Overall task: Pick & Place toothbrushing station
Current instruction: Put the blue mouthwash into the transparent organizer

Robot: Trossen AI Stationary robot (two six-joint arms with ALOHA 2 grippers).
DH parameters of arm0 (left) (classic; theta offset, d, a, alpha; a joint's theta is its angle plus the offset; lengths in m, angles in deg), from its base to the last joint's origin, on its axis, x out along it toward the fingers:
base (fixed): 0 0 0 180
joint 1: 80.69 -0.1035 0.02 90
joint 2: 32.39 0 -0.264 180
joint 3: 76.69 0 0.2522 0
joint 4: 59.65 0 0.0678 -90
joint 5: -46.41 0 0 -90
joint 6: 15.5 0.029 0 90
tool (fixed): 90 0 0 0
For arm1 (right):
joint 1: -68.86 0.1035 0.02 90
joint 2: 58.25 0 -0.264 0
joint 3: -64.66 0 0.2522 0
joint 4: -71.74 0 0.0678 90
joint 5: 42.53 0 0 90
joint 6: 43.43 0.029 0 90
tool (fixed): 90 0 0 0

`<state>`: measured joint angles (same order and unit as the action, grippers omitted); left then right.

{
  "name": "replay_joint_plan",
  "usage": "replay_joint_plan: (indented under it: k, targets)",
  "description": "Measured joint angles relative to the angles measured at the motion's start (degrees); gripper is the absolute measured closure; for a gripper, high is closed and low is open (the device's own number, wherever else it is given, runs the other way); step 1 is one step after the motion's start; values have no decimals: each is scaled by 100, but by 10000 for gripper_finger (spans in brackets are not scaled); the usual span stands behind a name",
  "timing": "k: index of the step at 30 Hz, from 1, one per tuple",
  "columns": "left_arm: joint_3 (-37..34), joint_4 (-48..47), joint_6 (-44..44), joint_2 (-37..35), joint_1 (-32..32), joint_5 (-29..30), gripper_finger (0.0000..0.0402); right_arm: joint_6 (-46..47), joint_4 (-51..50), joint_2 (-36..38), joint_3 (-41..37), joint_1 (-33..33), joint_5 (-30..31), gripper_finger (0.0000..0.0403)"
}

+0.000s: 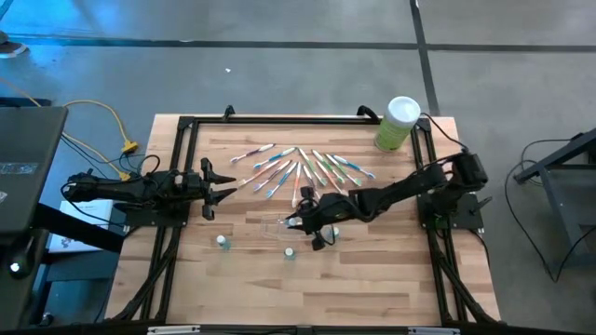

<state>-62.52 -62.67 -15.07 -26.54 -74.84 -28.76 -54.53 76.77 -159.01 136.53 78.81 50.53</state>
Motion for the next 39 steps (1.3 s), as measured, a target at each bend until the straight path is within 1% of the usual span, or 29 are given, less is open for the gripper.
replay_joint_plan:
  k: [5,12,16,23,25,27,30,39]
  targets:
    - [0,0,-194,0,0,-2,263,178,58,-291,122,-69,-24,317]
    - [0,0,-598,0,0,-6,263,806,36,-362,144,-248,-34,317]
    - [0,0,-762,0,1,-5,263,1109,-102,-391,148,-319,106,317]
    - [0,-2,-792,0,0,-7,263,1285,-127,-493,141,-323,89,317]
    - [0,0,-801,0,0,-7,263,1342,60,-620,158,-323,42,317]
    - [0,-1,-801,4,1,-6,263,1386,-46,-677,137,-323,30,317]
    - [0,0,-799,22,0,-7,263,1390,108,-805,150,-327,23,317]
    - [0,0,-796,92,0,-7,263,1405,119,-856,144,-336,-28,317]
